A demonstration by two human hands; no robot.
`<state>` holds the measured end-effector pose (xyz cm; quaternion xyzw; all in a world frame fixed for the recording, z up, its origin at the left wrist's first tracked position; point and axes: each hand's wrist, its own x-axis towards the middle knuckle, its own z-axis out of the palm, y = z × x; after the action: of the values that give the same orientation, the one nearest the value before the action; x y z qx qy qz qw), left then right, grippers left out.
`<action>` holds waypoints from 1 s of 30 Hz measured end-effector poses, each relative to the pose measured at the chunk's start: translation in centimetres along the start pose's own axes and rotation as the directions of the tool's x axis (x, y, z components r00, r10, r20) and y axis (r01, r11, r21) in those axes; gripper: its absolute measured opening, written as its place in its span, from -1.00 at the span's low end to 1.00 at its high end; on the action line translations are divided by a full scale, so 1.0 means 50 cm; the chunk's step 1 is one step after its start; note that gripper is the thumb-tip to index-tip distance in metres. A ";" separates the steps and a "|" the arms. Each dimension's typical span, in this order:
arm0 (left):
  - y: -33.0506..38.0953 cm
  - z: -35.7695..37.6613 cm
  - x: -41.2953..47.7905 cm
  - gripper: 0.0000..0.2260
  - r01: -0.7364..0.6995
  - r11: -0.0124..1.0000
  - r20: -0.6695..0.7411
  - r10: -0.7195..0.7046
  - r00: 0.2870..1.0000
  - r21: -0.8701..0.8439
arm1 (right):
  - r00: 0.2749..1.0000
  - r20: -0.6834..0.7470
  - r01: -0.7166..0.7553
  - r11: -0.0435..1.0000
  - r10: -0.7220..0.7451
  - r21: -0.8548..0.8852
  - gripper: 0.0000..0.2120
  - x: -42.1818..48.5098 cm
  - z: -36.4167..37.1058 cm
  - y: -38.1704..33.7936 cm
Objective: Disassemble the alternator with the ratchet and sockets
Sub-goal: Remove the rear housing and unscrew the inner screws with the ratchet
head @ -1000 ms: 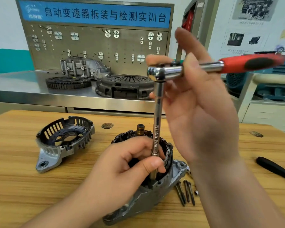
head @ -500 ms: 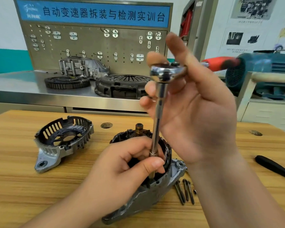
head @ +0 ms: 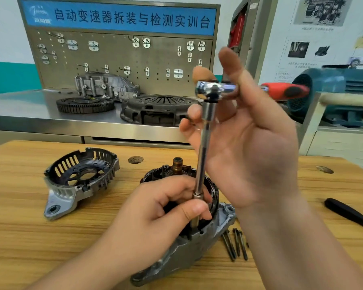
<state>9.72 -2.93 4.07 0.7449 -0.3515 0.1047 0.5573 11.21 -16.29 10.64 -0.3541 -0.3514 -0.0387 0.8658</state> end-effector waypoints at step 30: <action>0.000 -0.005 -0.002 -0.85 0.000 1.000 0.020 0.000 1.000 0.001 | 0.997 0.013 -0.081 0.993 0.080 0.086 -0.83 0.000 0.004 -0.009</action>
<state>9.70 -2.65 4.09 0.7462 -0.3570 0.0973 0.5534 10.95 -16.47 11.01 -0.3301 -0.3423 0.0132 0.8796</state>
